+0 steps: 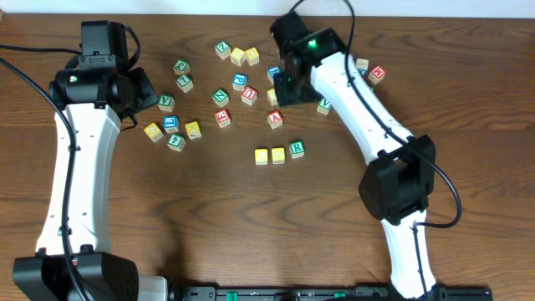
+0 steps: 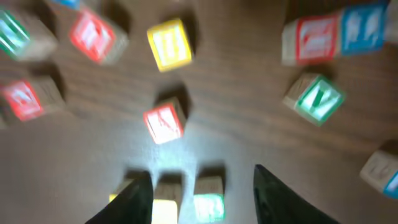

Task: Spell out CORL
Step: 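Move right gripper back over the pile toward the blue L block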

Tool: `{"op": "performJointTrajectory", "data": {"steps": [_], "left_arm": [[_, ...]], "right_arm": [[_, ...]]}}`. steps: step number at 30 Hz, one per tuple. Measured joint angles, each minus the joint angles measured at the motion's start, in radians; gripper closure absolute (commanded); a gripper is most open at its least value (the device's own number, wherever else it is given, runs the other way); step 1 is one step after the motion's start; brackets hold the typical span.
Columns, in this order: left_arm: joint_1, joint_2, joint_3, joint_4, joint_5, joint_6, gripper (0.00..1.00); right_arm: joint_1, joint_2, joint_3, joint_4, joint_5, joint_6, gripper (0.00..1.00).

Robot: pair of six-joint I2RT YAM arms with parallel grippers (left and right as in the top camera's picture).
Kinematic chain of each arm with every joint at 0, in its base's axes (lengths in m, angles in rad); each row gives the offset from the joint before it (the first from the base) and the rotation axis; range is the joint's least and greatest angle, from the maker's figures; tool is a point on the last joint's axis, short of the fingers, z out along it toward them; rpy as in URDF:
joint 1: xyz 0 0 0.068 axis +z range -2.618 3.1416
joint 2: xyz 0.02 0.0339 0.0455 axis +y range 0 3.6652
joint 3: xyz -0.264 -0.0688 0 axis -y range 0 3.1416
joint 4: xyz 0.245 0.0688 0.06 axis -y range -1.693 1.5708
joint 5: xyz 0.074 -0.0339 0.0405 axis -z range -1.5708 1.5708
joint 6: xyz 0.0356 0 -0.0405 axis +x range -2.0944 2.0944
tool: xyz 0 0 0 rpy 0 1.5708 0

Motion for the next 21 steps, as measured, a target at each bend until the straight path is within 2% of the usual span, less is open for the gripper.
{"op": "performJointTrajectory", "data": {"steps": [2,9,21], "left_arm": [[0.0,0.0,0.0,0.0,0.0,0.0,0.53],[0.0,0.0,0.0,0.0,0.0,0.0,0.52],[0.0,0.0,0.0,0.0,0.0,0.0,0.53]], "right_arm": [[-0.005,0.0,0.013,0.036,-0.004,0.0,0.48],[-0.011,0.0,0.014,0.161,0.02,0.006,0.47],[-0.153,0.0,-0.021,0.296,0.032,0.019,0.48]]}}
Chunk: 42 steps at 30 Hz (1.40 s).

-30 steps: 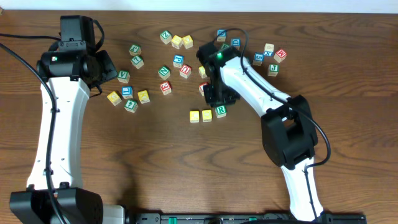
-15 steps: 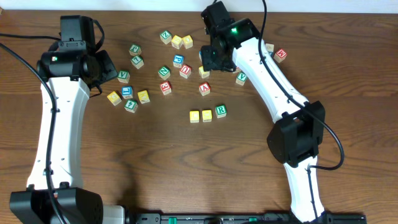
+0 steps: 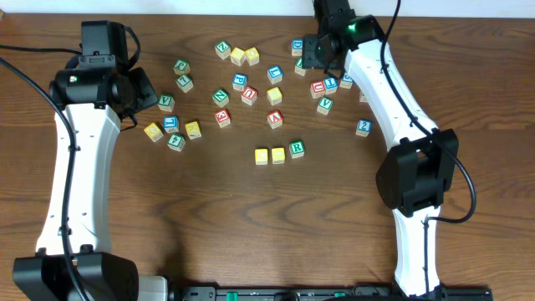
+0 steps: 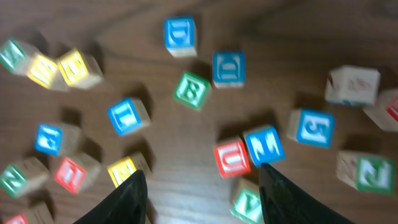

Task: Spell out CORL
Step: 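Move right gripper back over the pile toward the blue L block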

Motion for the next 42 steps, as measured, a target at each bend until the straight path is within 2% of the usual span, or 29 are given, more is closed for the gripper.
{"op": "performJointTrajectory", "data": {"steps": [4,8,15,20,30,31,36,42], "left_arm": [[0.0,0.0,0.0,0.0,0.0,0.0,0.52],[0.0,0.0,0.0,-0.001,0.0,0.0,0.52],[0.0,0.0,0.0,-0.001,0.0,0.0,0.52],[0.0,0.0,0.0,-0.006,0.0,0.0,0.52],[0.0,0.0,0.0,-0.007,0.0,0.0,0.52],[0.0,0.0,0.0,-0.007,0.0,0.0,0.52],[0.0,0.0,0.0,-0.007,0.0,0.0,0.52],[0.0,0.0,0.0,-0.007,0.0,0.0,0.53]], "right_arm": [[0.018,0.0,-0.03,0.13,-0.029,0.036,0.48],[0.072,0.025,-0.039,0.261,-0.045,0.132,0.48],[0.117,0.18,-0.042,0.371,-0.063,0.312,0.44],[0.121,0.224,-0.045,0.412,-0.062,0.312,0.42],[0.12,0.279,-0.045,0.421,-0.051,0.253,0.43],[0.12,0.282,-0.045,0.431,-0.048,0.245,0.44],[0.119,0.287,-0.045,0.441,-0.043,0.166,0.64],[0.116,0.291,-0.045,0.44,-0.04,0.103,0.71]]}}
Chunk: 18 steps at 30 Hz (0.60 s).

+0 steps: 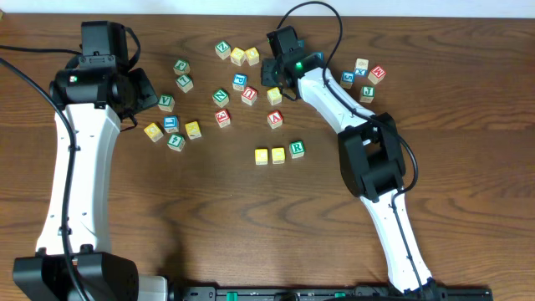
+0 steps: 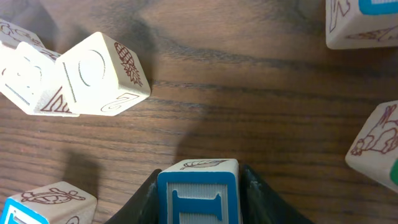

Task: Spell out CORL
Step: 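Move right gripper back over the pile toward the blue L block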

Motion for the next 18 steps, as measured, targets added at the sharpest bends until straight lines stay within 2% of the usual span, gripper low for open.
{"op": "performJointTrajectory", "data": {"steps": [11,15,18], "left_arm": [[0.0,0.0,0.0,0.0,0.0,0.0,0.52],[0.0,0.0,0.0,0.0,0.0,0.0,0.52],[0.0,0.0,0.0,0.0,0.0,0.0,0.52]], "right_arm": [[-0.014,-0.017,0.002,-0.084,0.001,-0.084,0.77],[-0.014,-0.053,0.002,-0.174,0.0,-0.165,0.81],[-0.014,-0.117,0.0,-0.303,0.001,-0.23,0.82]]}}
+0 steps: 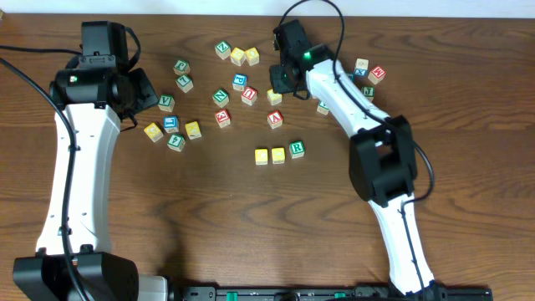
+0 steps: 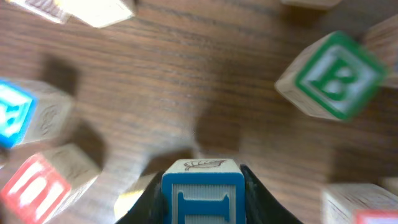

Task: Spell out CORL
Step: 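Move right gripper back over the pile toward the blue L block, then grasp the blue L block and place it right of the R block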

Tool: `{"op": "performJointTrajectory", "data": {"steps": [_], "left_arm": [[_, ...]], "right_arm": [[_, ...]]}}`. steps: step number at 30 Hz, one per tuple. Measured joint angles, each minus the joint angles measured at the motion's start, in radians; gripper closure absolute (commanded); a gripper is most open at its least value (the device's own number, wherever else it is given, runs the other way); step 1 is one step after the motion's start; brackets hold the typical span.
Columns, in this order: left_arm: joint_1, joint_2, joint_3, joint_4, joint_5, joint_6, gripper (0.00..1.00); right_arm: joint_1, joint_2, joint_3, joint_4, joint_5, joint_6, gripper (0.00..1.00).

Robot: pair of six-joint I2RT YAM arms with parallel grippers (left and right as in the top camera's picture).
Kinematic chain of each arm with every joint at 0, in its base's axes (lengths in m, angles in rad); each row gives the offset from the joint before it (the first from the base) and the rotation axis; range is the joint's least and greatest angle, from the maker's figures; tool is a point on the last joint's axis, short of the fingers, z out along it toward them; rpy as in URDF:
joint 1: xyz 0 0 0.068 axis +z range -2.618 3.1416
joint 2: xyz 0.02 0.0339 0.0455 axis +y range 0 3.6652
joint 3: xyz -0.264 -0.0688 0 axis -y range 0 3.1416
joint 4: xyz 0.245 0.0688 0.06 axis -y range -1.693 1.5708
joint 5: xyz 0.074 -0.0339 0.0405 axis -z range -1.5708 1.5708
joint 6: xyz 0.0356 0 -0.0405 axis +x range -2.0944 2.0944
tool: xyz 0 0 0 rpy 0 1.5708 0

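My right gripper [image 2: 203,205] is shut on a blue-faced block [image 2: 203,194] whose white letter shows only in part. It holds the block above the table; in the overhead view the right gripper [image 1: 282,79] hangs over the back middle cluster. A row of two yellow blocks [image 1: 270,155] and a green R block [image 1: 297,150] lies mid-table. My left gripper [image 1: 144,85] stays at the far left beside a green block [image 1: 166,103]; its jaws are hidden under the wrist.
Loose letter blocks lie scattered along the back of the table. Below my right gripper are a green B block [image 2: 333,78], a red block [image 2: 38,185], a blue block [image 2: 12,112] and a yellow block [image 2: 134,200]. A red A block [image 1: 275,119] sits behind the row.
My right gripper, still shut on the blue block, now sits higher over the table and slightly to the right. The green B block and a red block have come into its view.
My right gripper was open over the red block behind the row. Then it was open above the back right cluster. Then it was shut on a blue block down among the back blocks, and now it holds that block off the table. The left arm has stayed still.
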Motion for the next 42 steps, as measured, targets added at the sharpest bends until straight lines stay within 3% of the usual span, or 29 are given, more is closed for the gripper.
{"op": "performJointTrajectory", "data": {"steps": [9,21,23,26,30,35,42], "left_arm": [[0.0,0.0,0.0,0.006,0.0,0.0,0.52],[0.0,0.0,0.0,0.007,0.0,0.0,0.52],[0.0,0.0,0.0,0.007,0.0,0.0,0.52],[0.0,0.0,0.0,0.007,0.0,0.0,0.52],[0.0,0.0,0.0,0.006,0.0,0.0,0.52],[0.0,0.0,0.0,0.006,0.0,0.0,0.52],[0.0,0.0,0.0,0.006,0.0,0.0,0.52]], "right_arm": [[0.0,-0.125,-0.009,-0.384,0.002,-0.137,0.82],[0.0,-0.121,-0.2,-0.37,0.003,-0.161,0.79],[0.0,-0.121,-0.209,-0.372,0.003,-0.168,0.75],[0.0,-0.121,-0.214,-0.383,0.003,-0.189,0.58],[-0.003,-0.121,-0.214,-0.396,0.003,-0.203,0.48],[-0.016,-0.121,-0.21,-0.403,0.0,-0.207,0.49],[-0.016,-0.113,-0.048,-0.456,-0.028,-0.177,0.55]]}}
